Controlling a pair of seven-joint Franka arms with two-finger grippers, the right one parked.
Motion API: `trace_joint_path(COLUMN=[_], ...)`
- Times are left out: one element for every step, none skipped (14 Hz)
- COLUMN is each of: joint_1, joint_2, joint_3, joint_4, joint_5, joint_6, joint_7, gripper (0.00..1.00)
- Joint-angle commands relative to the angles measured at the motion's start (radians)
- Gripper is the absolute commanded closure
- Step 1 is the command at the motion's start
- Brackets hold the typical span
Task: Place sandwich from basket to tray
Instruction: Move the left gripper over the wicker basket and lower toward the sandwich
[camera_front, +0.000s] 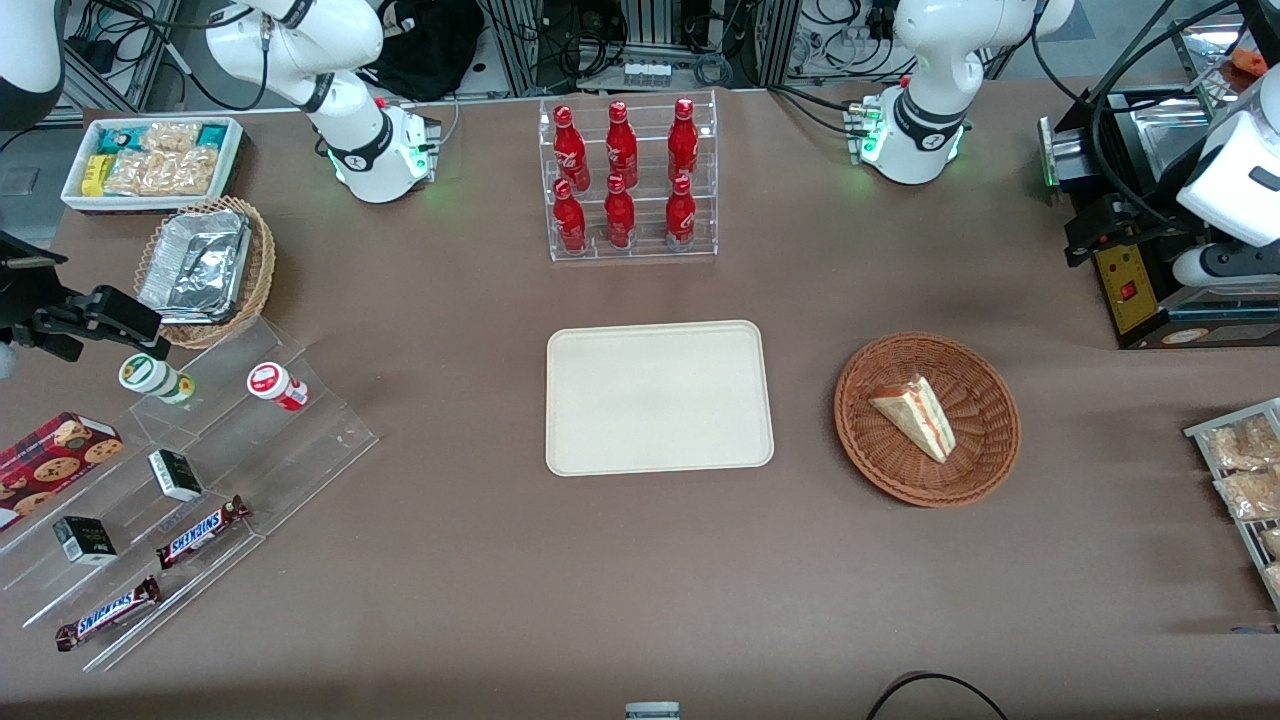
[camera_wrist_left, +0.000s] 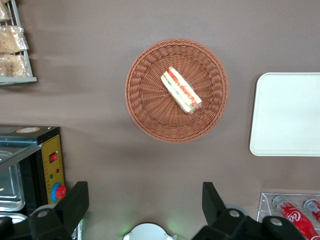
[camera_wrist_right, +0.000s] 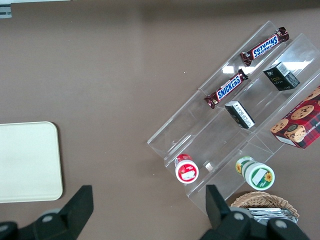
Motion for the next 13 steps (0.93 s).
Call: trace_joint_path(joint_1=[-0.005, -0.007, -0.007, -0.007, -0.007, -0.008, -0.010, -0.011, -0.013, -0.013, -0.013, -0.019, -0.028], joint_2=[-0.024, -0.019, -0.015, 0.001, 0.023, 0.040, 0.047, 0.047, 0.050, 0.056, 0.060, 0.074, 0.088], joint_3=[0.003, 0.001, 0.001, 0.001, 0.001, 0.000, -0.002, -0.003, -0.003, -0.003, -0.003, -0.005, -0.005], joint_4=[-0.001, -0.002, -0.008, -0.011, -0.019, -0.045, -0.092, -0.152, -0.213, -0.270, -0.327, -0.371, -0.405], joint_5=[0.018, 0.020, 0.023, 0.023, 0.023, 0.023, 0.023, 0.023, 0.021, 0.020, 0.012, 0.011, 0.011], joint_6=[-0.031, -0.027, -0.019, -0.011, -0.002, 0.030, 0.083, 0.148, 0.220, 0.284, 0.367, 0.439, 0.505], joint_7=[0.011, 0.008, 0.008, 0.007, 0.005, 0.004, 0.002, 0.001, -0.001, -0.006, -0.031, -0.106, -0.192], gripper=[0.00, 0.00, 0.00, 0.00, 0.00, 0.00, 0.00, 0.00, 0.00, 0.00, 0.00, 0.00, 0.00])
